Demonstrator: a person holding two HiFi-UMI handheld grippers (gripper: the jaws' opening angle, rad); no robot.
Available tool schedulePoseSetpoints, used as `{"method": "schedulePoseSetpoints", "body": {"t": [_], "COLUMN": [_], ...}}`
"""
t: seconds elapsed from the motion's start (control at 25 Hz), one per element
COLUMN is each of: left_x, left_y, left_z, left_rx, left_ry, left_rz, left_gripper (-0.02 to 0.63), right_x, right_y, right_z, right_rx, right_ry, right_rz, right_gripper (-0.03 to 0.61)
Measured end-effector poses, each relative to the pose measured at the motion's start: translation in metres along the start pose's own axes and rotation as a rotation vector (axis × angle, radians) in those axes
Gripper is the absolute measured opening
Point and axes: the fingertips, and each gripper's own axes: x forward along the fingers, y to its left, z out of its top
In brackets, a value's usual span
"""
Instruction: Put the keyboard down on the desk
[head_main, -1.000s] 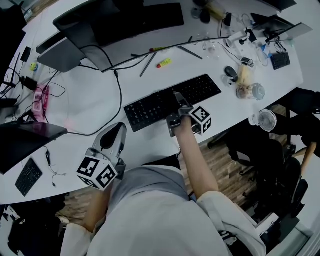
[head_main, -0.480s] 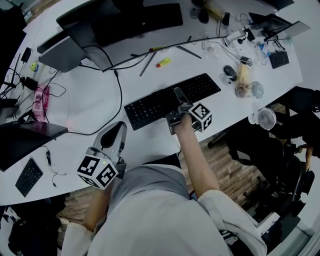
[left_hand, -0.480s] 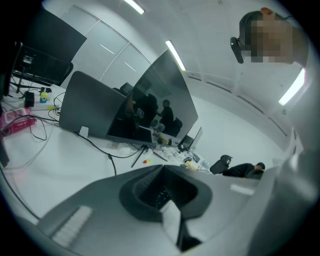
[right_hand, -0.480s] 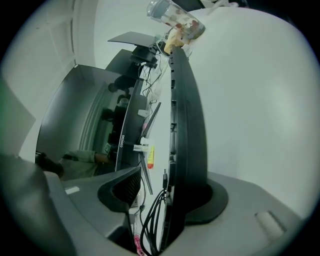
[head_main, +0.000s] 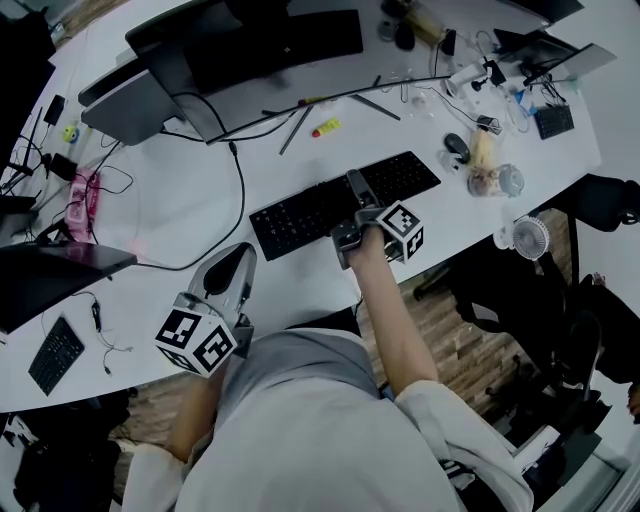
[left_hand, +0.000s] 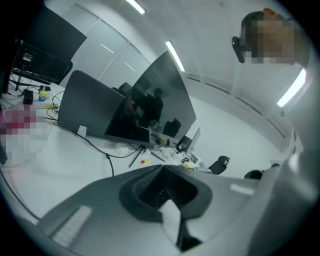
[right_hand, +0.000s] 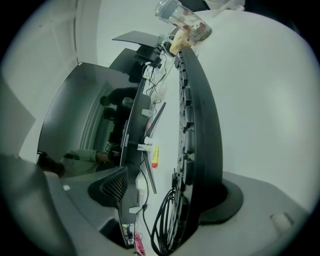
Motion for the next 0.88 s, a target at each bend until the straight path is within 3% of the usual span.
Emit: {"method": "schedulePoseSetpoints", "body": {"t": [0.2,0.6,0.88], "left_x": [-0.002,-0.006,-0.007], "left_y": [-0.002,-0.005,-0.011], "left_z": [0.001,0.001,0.0], "left_rx": [0.003,0.003,0.0], "left_ry": [-0.008,-0.017,-0.02], "left_rz": [-0.006,-0.017,-0.034], "left_gripper": [0.0,0.0,0.0], "right_x": [-0.003,-0.02,-0.03], "right_y": [-0.009,-0.027,-0.033], "right_z": [0.0,0.007,0.008], "right_rx": [0.047,0.075,0.121], "right_ry": [-0.023,-0.064,-0.067], "right_rz": [-0.051,-0.169,-0.149], "right_gripper": [0.477,0.517,0.515]}}
